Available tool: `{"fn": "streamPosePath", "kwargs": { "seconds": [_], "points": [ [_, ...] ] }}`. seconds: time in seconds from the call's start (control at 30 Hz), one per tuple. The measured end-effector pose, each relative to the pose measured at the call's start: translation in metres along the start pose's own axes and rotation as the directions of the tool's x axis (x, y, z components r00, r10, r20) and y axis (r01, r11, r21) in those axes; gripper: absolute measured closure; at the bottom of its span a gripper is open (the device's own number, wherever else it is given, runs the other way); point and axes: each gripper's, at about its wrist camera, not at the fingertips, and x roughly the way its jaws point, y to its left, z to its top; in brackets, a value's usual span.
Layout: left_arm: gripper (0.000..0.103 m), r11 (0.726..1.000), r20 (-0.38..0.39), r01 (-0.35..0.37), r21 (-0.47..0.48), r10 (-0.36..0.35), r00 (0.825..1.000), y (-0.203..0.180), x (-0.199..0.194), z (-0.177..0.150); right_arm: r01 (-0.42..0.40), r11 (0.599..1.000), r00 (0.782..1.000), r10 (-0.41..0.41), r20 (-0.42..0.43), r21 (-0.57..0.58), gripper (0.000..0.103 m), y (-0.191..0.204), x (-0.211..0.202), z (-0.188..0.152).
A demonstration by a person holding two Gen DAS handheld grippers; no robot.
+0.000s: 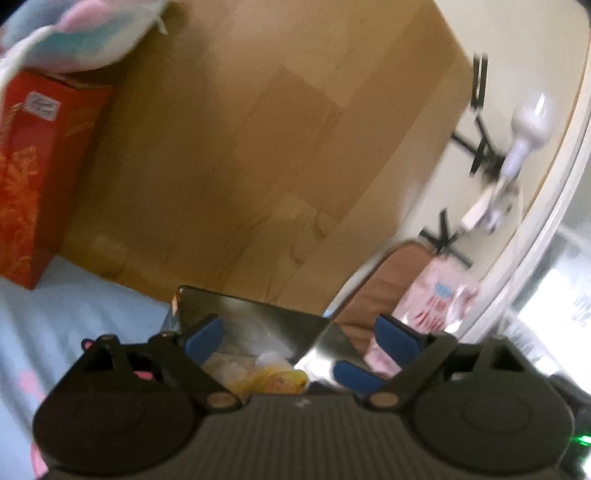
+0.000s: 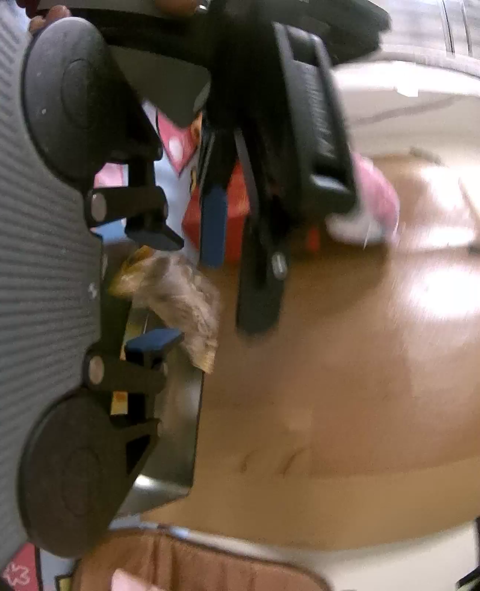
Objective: Organize snacks
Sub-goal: 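Lower the peanut bag into the black tin box and open the right gripper, then move the right gripper toward the pale green packet beside the tin box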
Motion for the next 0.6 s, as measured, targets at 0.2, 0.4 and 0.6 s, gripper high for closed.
{"fn": "streamPosePath", "kwargs": {
  "seconds": [0.2, 0.4, 0.6],
  "points": [
    [0.007, 0.999, -0.002, 0.029, -0.025, -0.029, 1.000, 0.009, -0.041, -0.024, 0.071, 0.987, 0.997, -0.076, 0.030, 0.147, 0.053, -0.052, -0.047, -0.016],
    [0.007, 0.996, -0.115, 0.055, -0.070, -0.063, 0.991, 0.003, -0.038, -0.066, 0.110, 0.941, 0.989, -0.072, -0.127, 0.321, 0.052, -0.093, -0.046, -0.047],
    [0.007, 0.995, -0.209, 0.053, -0.086, -0.070, 0.976, -0.006, -0.029, -0.099, 0.128, 0.941, 0.974, -0.060, -0.219, 0.313, 0.060, -0.082, -0.044, -0.071]
  ]
}}
